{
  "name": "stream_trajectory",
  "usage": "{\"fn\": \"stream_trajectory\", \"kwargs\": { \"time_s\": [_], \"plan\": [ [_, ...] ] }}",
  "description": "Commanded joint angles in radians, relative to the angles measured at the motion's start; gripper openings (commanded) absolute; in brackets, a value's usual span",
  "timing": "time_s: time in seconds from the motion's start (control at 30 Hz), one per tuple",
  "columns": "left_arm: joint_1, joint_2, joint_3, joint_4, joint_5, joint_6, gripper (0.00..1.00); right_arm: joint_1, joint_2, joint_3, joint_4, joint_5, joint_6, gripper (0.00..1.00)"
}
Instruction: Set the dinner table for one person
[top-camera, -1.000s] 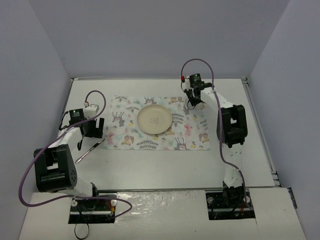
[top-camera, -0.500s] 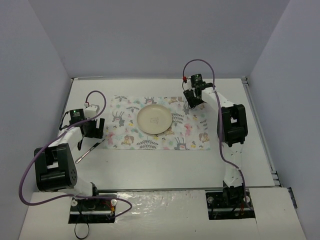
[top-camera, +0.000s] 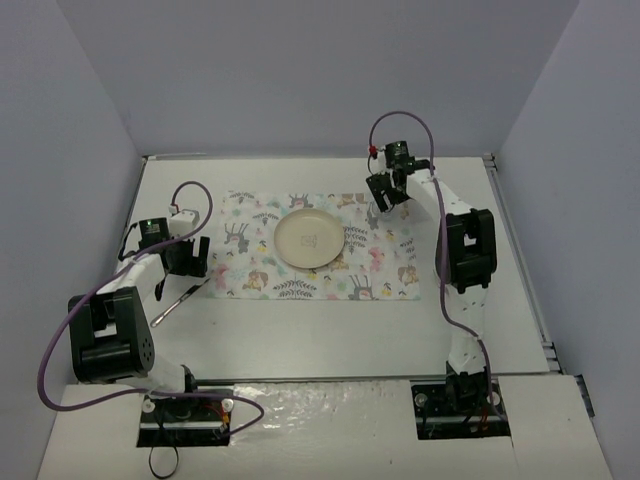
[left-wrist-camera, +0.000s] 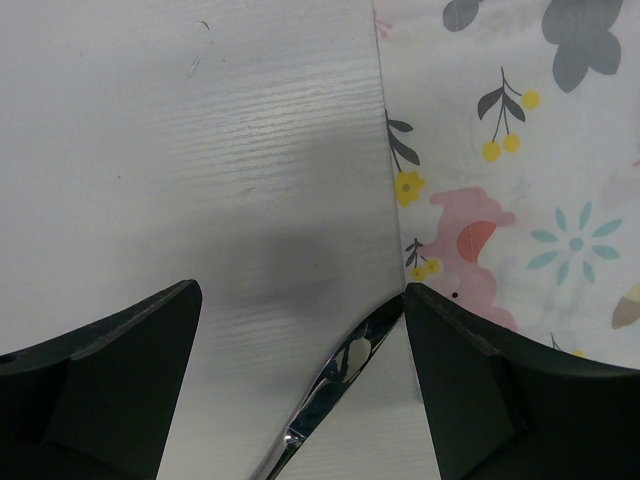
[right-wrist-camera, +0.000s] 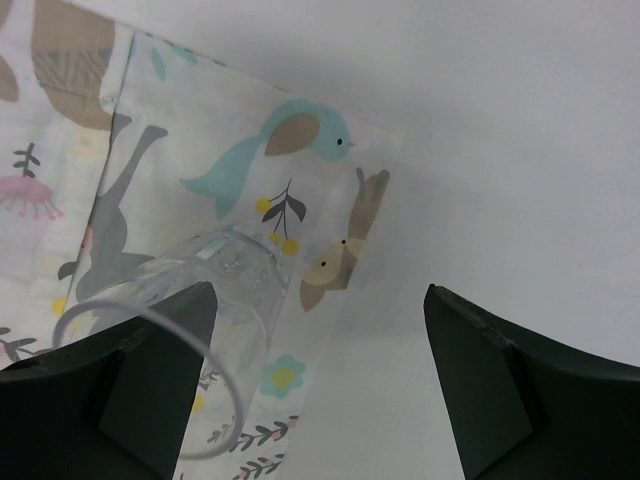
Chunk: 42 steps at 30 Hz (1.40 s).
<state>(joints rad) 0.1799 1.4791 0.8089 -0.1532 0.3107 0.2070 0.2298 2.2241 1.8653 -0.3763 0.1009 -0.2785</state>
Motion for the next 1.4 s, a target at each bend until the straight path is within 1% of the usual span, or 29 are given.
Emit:
{"fn": "stream_trajectory", "kwargs": {
  "time_s": [0.0, 0.1, 0.2, 0.23, 0.27, 0.3, 0.33, 0.43, 0.57, 0.63, 0.67, 0.77, 0.8, 0.93, 1.03, 1.1, 1.27, 1.33, 1.37],
  "plan": [
    [0.01, -0.011, 0.052, 0.017, 0.011, 0.016, 0.8, 0.002, -0.194, 0.136, -0.016, 0.014, 0.012, 0.84],
    [0.01, -0.011, 0.052, 0.015, 0.008, 0.017, 0.8, 0.003, -0.25, 0.189, -0.03, 0.017, 0.009, 0.85],
    [0.01, -0.015, 0.052, 0.016, 0.005, 0.017, 0.8, 0.003, -0.341, 0.214, -0.028, 0.047, 0.01, 0.87],
    [0.01, -0.018, 0.05, 0.017, 0.004, 0.017, 0.8, 0.003, -0.379, 0.215, -0.025, 0.057, 0.005, 0.9],
    [0.01, -0.022, 0.046, 0.019, 0.004, 0.017, 0.8, 0.001, -0.41, 0.205, -0.018, 0.066, -0.001, 0.96],
    [0.01, -0.027, 0.044, 0.022, 0.003, 0.017, 0.8, -0.001, -0.436, 0.183, -0.014, 0.07, -0.005, 0.99],
    [0.01, -0.033, 0.042, 0.026, 0.001, 0.017, 0.8, -0.005, -0.482, 0.149, -0.01, 0.061, -0.014, 1.0],
    [0.01, -0.05, 0.034, 0.031, 0.006, 0.032, 0.8, -0.01, -0.573, -0.1, -0.006, 0.009, -0.073, 1.0],
    [0.007, -0.048, 0.056, 0.004, -0.014, 0.086, 0.8, 0.006, -0.663, -0.387, -0.022, 0.019, -0.097, 1.0],
    [0.009, -0.035, 0.075, -0.027, -0.033, 0.122, 0.8, 0.002, -0.689, -0.465, -0.022, 0.007, -0.07, 1.0],
    [0.01, -0.021, 0.087, -0.041, -0.034, 0.158, 0.8, 0.002, -0.704, -0.536, -0.021, -0.037, -0.069, 1.0],
    [0.01, 0.005, 0.101, -0.104, -0.02, 0.244, 0.75, -0.004, -0.767, -0.643, -0.013, -0.134, -0.078, 1.0],
    [0.013, 0.01, 0.104, -0.12, -0.021, 0.263, 0.73, -0.009, -0.798, -0.657, -0.012, -0.15, -0.079, 1.0],
    [0.049, 0.006, 0.103, -0.251, 0.016, 0.417, 0.71, -0.114, -0.918, -0.735, 0.025, -0.283, -0.08, 1.0],
    [0.068, -0.01, 0.086, -0.324, 0.018, 0.51, 0.7, -0.166, -0.961, -0.779, 0.053, -0.339, -0.066, 1.0],
    [0.075, -0.025, 0.075, -0.357, 0.001, 0.541, 0.7, -0.179, -0.965, -0.796, 0.056, -0.358, -0.073, 1.0],
    [0.112, -0.031, 0.033, -0.404, -0.031, 0.614, 0.7, -0.195, -0.957, -0.801, 0.069, -0.351, -0.061, 1.0],
    [0.117, -0.016, 0.024, -0.419, -0.031, 0.635, 0.66, -0.195, -0.953, -0.804, 0.071, -0.351, -0.062, 1.0],
    [0.118, 0.002, 0.022, -0.42, -0.035, 0.638, 0.63, -0.195, -0.954, -0.808, 0.074, -0.344, -0.063, 1.0]
  ]
}}
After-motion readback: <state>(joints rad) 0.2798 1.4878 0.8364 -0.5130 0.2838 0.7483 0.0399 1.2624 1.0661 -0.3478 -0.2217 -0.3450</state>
